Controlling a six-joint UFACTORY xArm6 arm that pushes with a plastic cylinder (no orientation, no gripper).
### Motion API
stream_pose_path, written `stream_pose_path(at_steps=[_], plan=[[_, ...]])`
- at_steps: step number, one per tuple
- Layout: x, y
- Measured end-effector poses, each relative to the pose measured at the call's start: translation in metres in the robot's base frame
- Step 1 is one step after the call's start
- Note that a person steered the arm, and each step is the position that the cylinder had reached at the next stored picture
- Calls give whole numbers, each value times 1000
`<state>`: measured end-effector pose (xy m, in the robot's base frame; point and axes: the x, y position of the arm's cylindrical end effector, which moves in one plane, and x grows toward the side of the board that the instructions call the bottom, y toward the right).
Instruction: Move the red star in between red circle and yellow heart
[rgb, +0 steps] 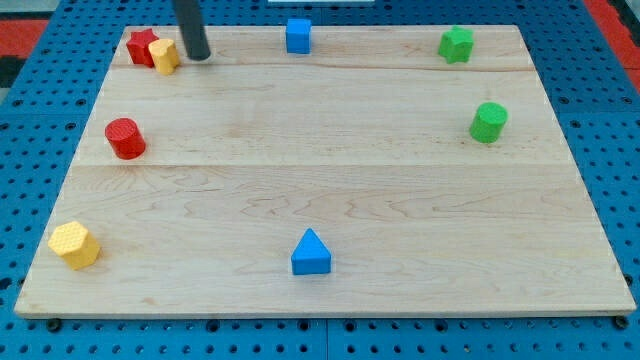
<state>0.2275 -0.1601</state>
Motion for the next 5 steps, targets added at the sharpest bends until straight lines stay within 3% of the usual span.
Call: stream_pose_path(at_steps=[1, 3, 4, 5], plan=[[-36, -14], [-22, -116], [-6, -128], [-21, -116]])
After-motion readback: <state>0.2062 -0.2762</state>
